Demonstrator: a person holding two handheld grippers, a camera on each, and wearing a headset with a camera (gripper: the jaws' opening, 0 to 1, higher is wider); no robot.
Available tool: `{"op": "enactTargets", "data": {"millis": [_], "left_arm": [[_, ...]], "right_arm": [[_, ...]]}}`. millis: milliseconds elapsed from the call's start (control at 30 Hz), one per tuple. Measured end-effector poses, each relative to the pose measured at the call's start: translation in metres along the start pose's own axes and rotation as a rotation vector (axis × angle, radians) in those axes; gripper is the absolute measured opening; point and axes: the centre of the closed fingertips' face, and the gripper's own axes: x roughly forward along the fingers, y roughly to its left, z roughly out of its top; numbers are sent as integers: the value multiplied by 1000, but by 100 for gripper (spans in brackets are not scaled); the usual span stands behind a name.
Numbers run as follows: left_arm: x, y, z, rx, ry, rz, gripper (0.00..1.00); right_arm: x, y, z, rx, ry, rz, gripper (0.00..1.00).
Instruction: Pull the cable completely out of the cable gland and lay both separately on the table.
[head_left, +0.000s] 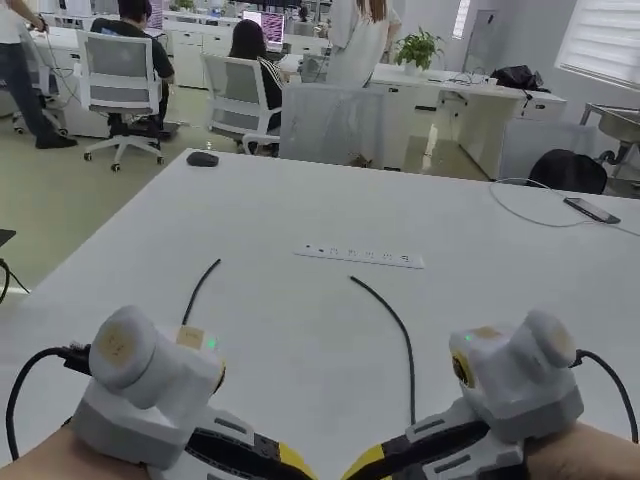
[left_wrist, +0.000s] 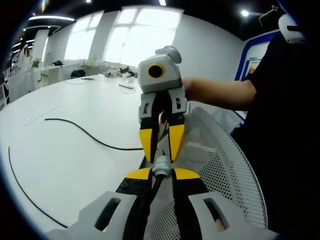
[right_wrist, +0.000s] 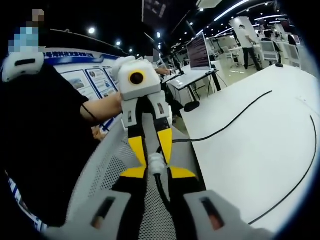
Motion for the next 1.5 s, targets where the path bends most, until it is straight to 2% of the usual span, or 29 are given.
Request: {"op": "enactTargets", "data": {"millis": [33,67,433,500,567,633,733,967,1067,1100,1233,1400,1500], "left_arm": [[0,0,0,2,0,0,16],[0,-1,0,5,1,1,16],[6,-2,-8,53,73,11,16],[8,-2,-10,57,83,13,16],[9,-1,-12,71,104,18,16],[10,-2,-12,79,108,17,16],[11,-2,-9,81,104,17,16],[14,1,-15,101,152,19,16],[14,4,-17,89,162,30,16],[13,6,-17,83,164,37,16],[12,13,-18,24,155,53,16],[13,14,-19,-58,146,34,15],[14,16,-18,-107,136,32,15]], "right_arm": [[1,0,0,-2,17,3,17],[2,-1,-4,-38,70,-5,17],[9,2,-12,-95,240,26,15],[9,1,-17,-117,288,13,15],[10,1,-17,-133,314,5,15],[10,2,-22,-183,385,-5,14],[13,0,-29,-191,437,-19,14],[17,-2,-33,-186,451,-36,14],[18,-5,-33,-210,463,-65,13],[18,-9,-32,-243,466,-101,13],[17,-12,-31,-304,463,-152,12],[17,-13,-32,-385,470,-212,12],[15,-18,-30,-456,474,-276,11]]}}
